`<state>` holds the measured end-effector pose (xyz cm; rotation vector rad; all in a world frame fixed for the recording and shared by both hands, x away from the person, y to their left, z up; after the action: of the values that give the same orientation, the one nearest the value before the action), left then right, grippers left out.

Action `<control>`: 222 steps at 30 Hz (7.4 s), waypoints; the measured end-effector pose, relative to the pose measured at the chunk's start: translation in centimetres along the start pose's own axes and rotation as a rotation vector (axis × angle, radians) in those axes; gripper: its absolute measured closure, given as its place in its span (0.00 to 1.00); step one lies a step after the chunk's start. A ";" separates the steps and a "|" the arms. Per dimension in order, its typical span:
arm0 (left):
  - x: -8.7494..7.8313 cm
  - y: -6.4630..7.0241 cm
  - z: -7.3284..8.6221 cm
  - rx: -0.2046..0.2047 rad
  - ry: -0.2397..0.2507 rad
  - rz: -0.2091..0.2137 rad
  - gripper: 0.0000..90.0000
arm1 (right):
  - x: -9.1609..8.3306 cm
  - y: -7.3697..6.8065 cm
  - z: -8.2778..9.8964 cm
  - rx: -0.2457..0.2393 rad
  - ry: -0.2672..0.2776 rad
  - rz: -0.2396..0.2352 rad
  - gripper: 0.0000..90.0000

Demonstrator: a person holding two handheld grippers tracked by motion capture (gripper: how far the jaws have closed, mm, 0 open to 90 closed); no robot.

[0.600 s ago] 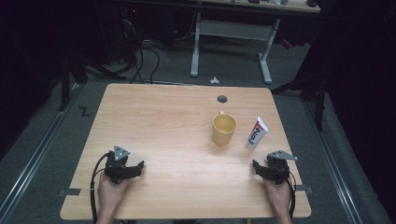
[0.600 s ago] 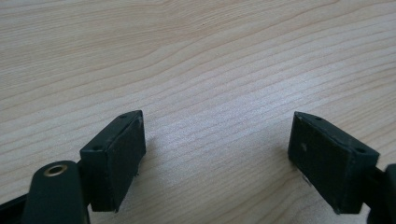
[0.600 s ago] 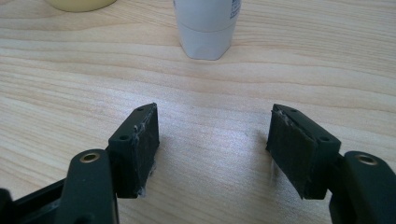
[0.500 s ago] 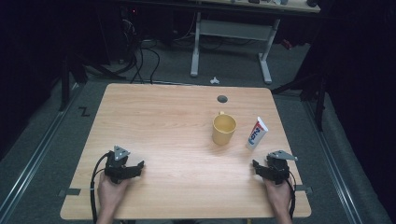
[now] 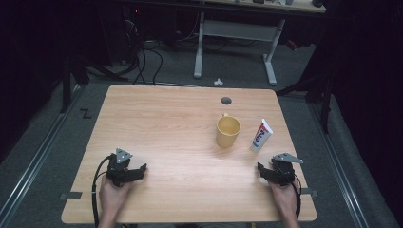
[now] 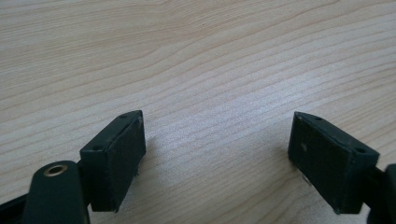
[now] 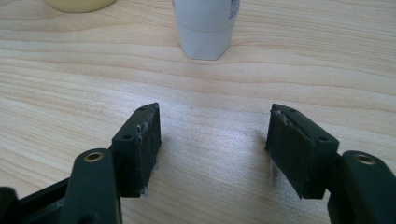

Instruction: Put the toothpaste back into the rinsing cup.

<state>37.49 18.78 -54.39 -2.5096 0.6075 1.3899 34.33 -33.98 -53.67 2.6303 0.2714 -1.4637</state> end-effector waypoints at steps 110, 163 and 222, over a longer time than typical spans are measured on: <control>0.0 0.0 0.0 0.001 0.000 0.000 0.21 | -3.0 -1.0 -8.2 0.033 0.133 -0.016 0.42; 0.0 0.0 0.0 0.001 -0.001 0.000 0.21 | -1.6 -0.5 -9.3 0.008 0.137 -0.019 0.75; 0.0 0.0 0.0 0.001 0.000 0.000 0.21 | -8.1 -1.6 -12.5 -0.125 0.198 -0.139 0.75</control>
<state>37.50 18.77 -54.39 -2.5090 0.6082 1.3898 40.16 -30.83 -40.24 2.7023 0.5570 -1.1782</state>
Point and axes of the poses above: each handheld gripper's, and its own axes: x roughly forward along the jaws, z roughly out of its underside, y roughly to its right, the point moved 1 cm from there along x, roughly forward along the jaws, and after that the axes turned 15 degrees about -y, right-handed, at the moved point
